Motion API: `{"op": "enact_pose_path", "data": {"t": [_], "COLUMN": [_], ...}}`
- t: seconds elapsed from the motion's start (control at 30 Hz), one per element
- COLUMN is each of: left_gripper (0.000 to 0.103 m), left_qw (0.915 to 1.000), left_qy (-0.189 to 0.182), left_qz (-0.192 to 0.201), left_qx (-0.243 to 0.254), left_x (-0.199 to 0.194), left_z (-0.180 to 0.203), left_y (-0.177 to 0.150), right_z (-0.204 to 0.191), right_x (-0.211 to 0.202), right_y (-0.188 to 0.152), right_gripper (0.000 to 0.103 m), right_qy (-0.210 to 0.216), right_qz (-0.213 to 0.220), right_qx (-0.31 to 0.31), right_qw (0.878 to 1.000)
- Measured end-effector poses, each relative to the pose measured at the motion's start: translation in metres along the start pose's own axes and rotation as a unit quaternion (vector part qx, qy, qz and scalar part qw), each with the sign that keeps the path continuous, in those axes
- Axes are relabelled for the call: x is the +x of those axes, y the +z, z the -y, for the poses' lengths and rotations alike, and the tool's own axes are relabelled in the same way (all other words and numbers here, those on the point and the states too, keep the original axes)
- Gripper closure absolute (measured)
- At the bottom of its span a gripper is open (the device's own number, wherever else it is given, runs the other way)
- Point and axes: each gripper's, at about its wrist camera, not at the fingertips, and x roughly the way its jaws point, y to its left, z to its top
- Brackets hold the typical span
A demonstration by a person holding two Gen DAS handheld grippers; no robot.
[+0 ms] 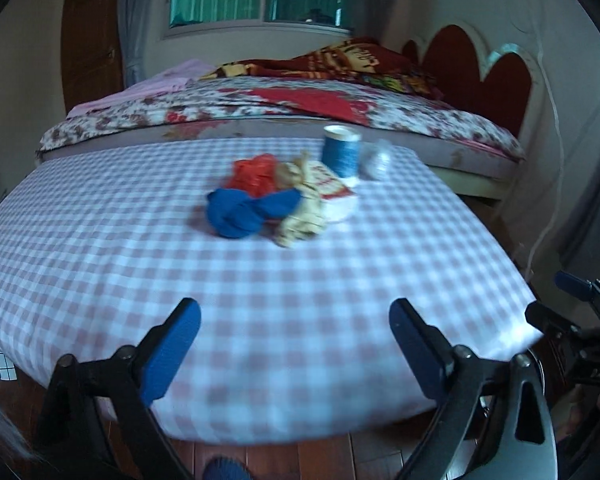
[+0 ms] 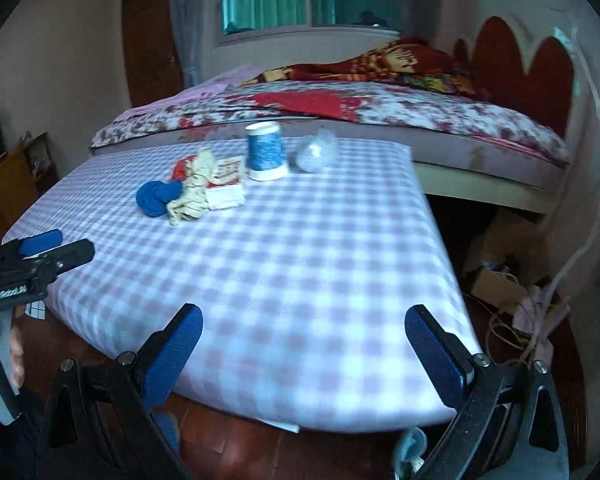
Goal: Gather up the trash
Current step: 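Move both tools back over the table toward the blue knitted item, then grasp the blue knitted item with the left gripper while the right grasps the beige cloth bundle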
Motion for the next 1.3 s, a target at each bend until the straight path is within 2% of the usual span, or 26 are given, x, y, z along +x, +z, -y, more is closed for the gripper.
{"op": "enact_pose_path", "data": {"t": [0.1,0.3,0.4,0.7,0.8,1.03,1.17,1.3], "left_gripper": [0.014,0.014,0.018,0.019,0.019,0.05,0.058,0.058], "left_qw": [0.9999,0.9992,0.9984,0.9966,0.9968,0.996,0.9957,0.9964], "left_qy": [0.001,0.003,0.003,0.013,0.011,-0.015,-0.027,-0.019], "left_qz": [-0.003,-0.013,-0.025,-0.071,-0.068,-0.077,-0.071,-0.063], "left_qx": [-0.017,-0.038,-0.05,-0.04,-0.04,-0.042,-0.053,-0.054], "left_x": [0.024,0.063,0.088,0.144,0.149,0.162,0.161,0.145], "left_z": [-0.021,-0.046,-0.055,-0.055,-0.056,-0.055,-0.061,-0.07], "left_y": [0.012,0.034,0.042,0.059,0.066,0.075,0.075,0.075], "right_z": [-0.007,-0.017,-0.02,-0.027,-0.028,-0.036,-0.041,-0.048], "right_x": [0.025,0.078,0.099,0.139,0.148,0.157,0.158,0.153], "right_y": [0.017,0.051,0.06,0.076,0.081,0.085,0.086,0.087], "right_gripper": [0.001,0.001,0.001,0.001,0.001,0.001,0.001,0.001], "right_qy": [-0.001,-0.002,0.001,0.012,0.016,0.03,0.04,0.067], "right_qz": [-0.008,-0.023,-0.031,-0.049,-0.054,-0.058,-0.059,-0.053], "right_qx": [0.002,0.008,0.0,-0.011,-0.013,-0.021,-0.019,-0.012], "right_qw": [1.0,1.0,1.0,0.999,0.998,0.998,0.997,0.996]}}
